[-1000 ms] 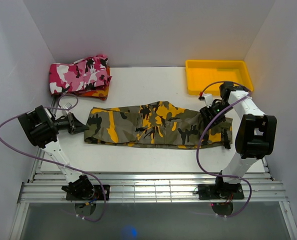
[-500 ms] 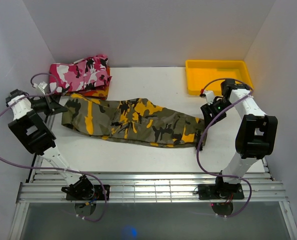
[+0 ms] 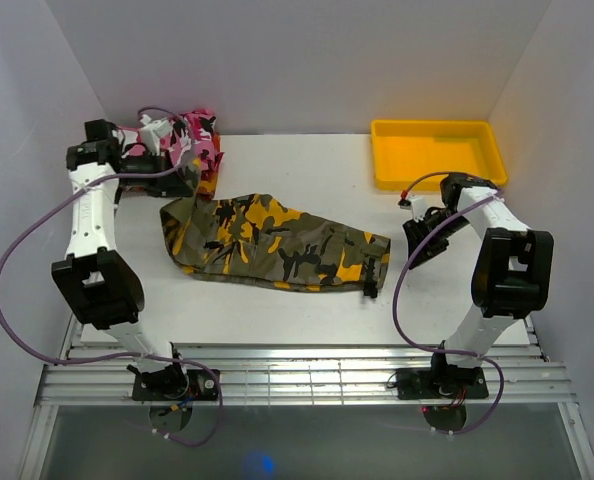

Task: Fold and stack the trousers
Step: Fold the trousers

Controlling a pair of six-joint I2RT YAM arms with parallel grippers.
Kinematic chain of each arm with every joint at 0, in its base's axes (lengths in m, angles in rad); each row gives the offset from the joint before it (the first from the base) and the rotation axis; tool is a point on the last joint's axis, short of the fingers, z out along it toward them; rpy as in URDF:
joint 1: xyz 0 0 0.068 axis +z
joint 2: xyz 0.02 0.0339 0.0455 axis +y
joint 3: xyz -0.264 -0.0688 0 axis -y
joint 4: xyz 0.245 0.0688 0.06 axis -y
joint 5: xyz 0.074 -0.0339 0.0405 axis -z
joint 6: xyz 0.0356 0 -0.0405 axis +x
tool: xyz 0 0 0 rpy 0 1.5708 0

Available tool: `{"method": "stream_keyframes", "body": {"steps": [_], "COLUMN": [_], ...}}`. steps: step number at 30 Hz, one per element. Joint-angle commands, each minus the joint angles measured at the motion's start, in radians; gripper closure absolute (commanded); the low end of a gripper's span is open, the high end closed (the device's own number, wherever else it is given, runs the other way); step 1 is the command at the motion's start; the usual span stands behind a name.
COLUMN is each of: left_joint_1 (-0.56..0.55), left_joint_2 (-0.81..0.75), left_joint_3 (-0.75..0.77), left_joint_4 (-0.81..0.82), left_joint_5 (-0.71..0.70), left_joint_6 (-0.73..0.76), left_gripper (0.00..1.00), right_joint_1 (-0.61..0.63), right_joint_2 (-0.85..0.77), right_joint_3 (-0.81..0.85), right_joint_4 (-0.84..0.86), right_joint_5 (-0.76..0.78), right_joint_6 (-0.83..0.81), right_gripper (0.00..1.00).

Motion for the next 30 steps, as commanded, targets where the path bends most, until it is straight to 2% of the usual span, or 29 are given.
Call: {"method": "stream_keyframes", "body": {"steps": [1, 5, 6, 12, 16, 20, 24, 28, 30], "left_joint_1": [-0.12, -0.262, -0.339, -0.521, -0.656, -0.806, -0.875, -0.923, -0.937], "left_joint_2": [-0.055, -0.032, -0.024, 0.026, 0.051, 0.138, 0.21, 0.186, 0.172], "left_joint_3": [-0.021, -0.043, -0.056, -0.089, -0.176, -0.197, -0.208, -0.268, -0.297], "left_joint_4": [0.044, 0.133, 0.156, 0.378, 0.61, 0.716, 0.764, 0.909, 0.948], "left_joint_5": [0.047, 0.035, 0.035, 0.05, -0.031, -0.138, -0.221, -0.316, -0.332], "left_joint_6": [-0.125, -0.201, -0.222, -0.414, -0.557, -0.632, -0.708, -0.788, -0.824], "left_gripper": [1.0, 1.0, 1.0, 1.0, 1.0, 1.0, 1.0, 1.0, 1.0], "right_joint_1": [0.011, 0.031, 0.034, 0.039, 0.073, 0.084, 0.093, 0.103, 0.107], "right_joint_2": [0.022, 0.068, 0.075, 0.124, 0.153, 0.173, 0.182, 0.19, 0.188], "right_joint_3": [-0.005, 0.002, 0.003, 0.0, 0.0, 0.009, 0.011, 0.0, -0.006], "right_joint_4": [-0.002, -0.001, -0.001, 0.005, 0.002, 0.005, 0.013, 0.028, 0.036], "right_joint_5": [-0.072, -0.141, -0.15, -0.219, -0.261, -0.29, -0.304, -0.312, -0.319], "right_joint_6": [0.016, 0.025, 0.027, 0.033, 0.034, 0.042, 0.047, 0.048, 0.048], "right_gripper": [0.62, 0.63, 0.63, 0.64, 0.64, 0.65, 0.65, 0.66, 0.7]}}
